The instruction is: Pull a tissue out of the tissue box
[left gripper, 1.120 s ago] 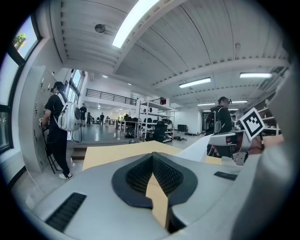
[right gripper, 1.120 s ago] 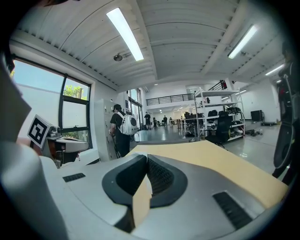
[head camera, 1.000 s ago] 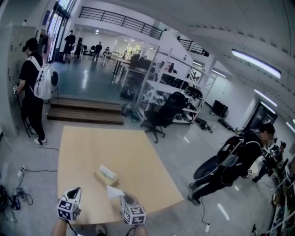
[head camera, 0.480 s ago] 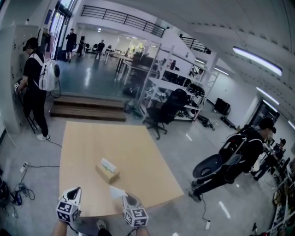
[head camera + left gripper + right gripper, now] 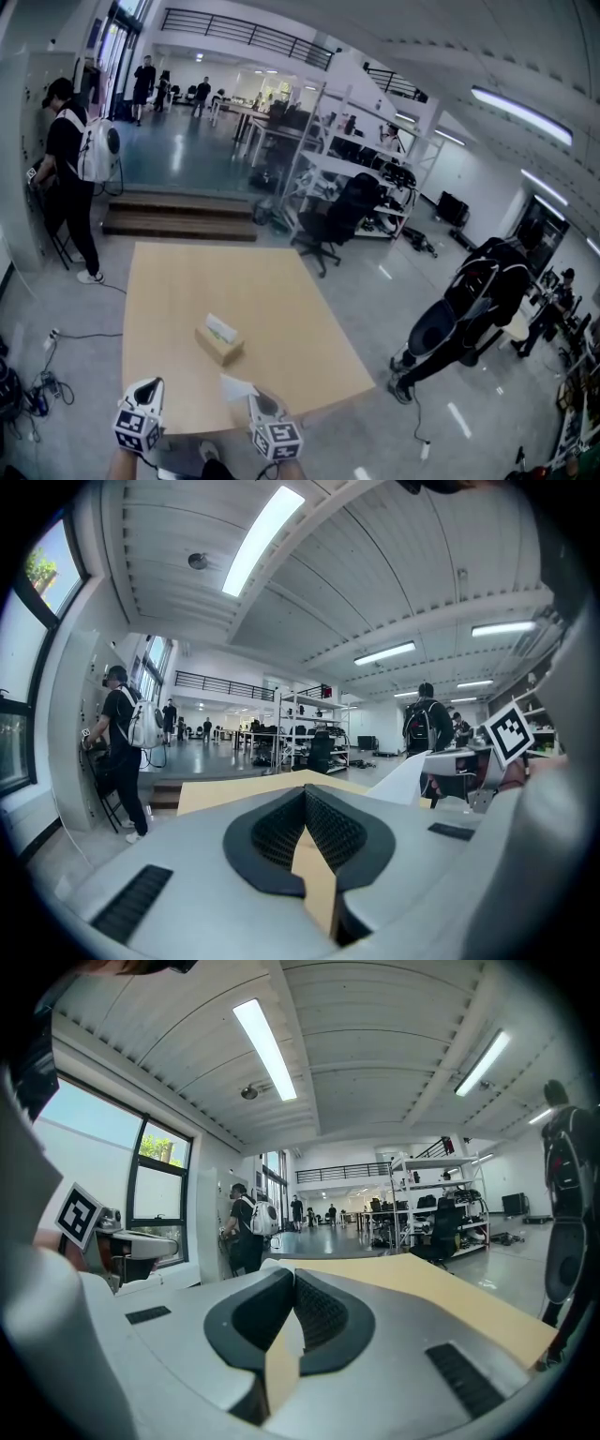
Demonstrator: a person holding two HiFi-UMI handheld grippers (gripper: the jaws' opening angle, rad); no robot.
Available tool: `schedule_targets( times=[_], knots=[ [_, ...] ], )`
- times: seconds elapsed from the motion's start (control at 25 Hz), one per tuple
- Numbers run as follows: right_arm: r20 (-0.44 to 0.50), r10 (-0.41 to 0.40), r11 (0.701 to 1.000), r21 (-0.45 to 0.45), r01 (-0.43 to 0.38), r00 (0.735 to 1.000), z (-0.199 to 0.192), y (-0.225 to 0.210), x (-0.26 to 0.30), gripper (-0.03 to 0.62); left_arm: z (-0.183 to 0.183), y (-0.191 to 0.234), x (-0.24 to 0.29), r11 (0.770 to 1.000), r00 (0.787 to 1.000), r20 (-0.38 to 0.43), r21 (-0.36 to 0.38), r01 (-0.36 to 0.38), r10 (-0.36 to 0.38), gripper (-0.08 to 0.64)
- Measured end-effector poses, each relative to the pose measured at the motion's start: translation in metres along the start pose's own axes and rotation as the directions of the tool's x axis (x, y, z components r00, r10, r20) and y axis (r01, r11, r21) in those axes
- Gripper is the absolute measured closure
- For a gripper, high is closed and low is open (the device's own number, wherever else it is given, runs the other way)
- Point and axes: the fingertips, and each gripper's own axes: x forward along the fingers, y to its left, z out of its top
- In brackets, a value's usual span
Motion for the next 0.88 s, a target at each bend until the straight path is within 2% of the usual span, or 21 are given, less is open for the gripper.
schedule_targets(
  times=[0.88],
  knots=[
    [-0.015,-0.002,1.0,-0.01,0.002,1.0,0.001,0.002,0.011,0.588,0.01,0.008,0.005,1.0,1.0,0.013,-0.003,0.013,-0.013,0.552]
  ],
)
